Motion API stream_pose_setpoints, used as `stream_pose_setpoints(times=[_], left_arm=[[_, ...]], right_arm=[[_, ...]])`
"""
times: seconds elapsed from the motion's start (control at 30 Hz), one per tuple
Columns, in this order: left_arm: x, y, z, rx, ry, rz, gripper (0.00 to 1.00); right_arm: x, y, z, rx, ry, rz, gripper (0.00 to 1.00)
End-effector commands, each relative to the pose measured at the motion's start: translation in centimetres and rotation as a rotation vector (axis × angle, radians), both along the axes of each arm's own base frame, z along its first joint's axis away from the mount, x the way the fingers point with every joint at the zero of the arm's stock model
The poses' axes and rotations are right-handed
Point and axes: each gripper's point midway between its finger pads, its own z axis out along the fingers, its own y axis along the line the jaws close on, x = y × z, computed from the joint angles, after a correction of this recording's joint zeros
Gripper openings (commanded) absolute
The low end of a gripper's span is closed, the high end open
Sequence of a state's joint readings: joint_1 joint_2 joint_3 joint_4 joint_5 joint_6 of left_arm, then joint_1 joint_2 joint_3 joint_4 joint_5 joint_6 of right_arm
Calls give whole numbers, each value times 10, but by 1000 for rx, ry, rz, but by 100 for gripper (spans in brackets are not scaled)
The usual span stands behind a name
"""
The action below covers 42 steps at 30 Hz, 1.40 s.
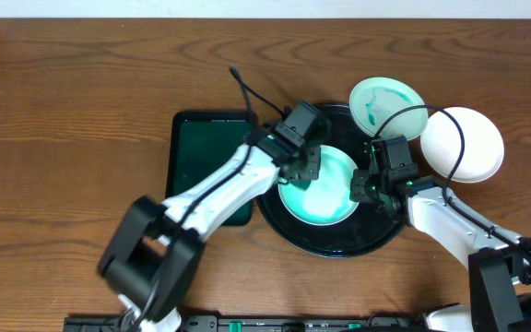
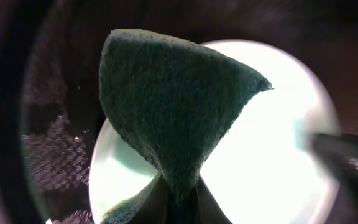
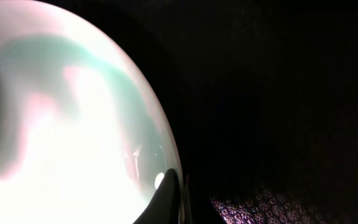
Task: Clean dirty plates on tray and stack at the side
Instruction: 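Scrub the plate with the sponge in circles, right gripper holding rim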
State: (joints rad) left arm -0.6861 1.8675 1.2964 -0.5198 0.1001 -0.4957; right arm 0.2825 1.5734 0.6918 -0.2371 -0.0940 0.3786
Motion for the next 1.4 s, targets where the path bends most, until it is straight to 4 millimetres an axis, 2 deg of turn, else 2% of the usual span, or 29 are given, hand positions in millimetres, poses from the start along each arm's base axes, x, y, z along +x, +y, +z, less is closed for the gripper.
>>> stream_pose_setpoints(times=[0.0,0.13,0.2,0.27,0.37,0.47,0.53,0.63,0.7,0.8,0.93,1.1,1.37], left_arm=[[-5,9,-37,77,54,48,8],[-21,2,-68,62,170,31,7],[-32,-6,-76,20,236,7,7],[-42,-16,-75,-37,294,-18,7],[-56,-34,-65,-146,374,-61,7],[-67,-55,-46,-275,453,-112,7],[-68,-64,-31,-335,466,-135,7],[-57,-67,-5,-379,411,-145,8],[-46,-63,13,-383,343,-134,7],[-24,-46,34,-331,206,-79,7],[3,-13,42,-187,46,24,7],[11,7,24,-60,13,80,7],[0,7,-28,20,112,68,7]], right_arm=[[-5,4,-6,7,23,17,1],[-5,4,-6,8,22,17,1],[-5,4,-6,9,21,16,1],[-4,4,-6,9,19,17,1],[-4,4,-6,9,19,16,1],[-4,4,-6,9,19,17,1],[-4,4,-6,9,19,17,1],[-4,4,-6,8,19,17,1],[-4,4,-6,9,19,17,1],[-4,4,-6,8,19,16,1],[-4,4,-6,8,19,17,1],[-4,4,-6,8,19,17,1],[-4,4,-6,9,19,17,1]])
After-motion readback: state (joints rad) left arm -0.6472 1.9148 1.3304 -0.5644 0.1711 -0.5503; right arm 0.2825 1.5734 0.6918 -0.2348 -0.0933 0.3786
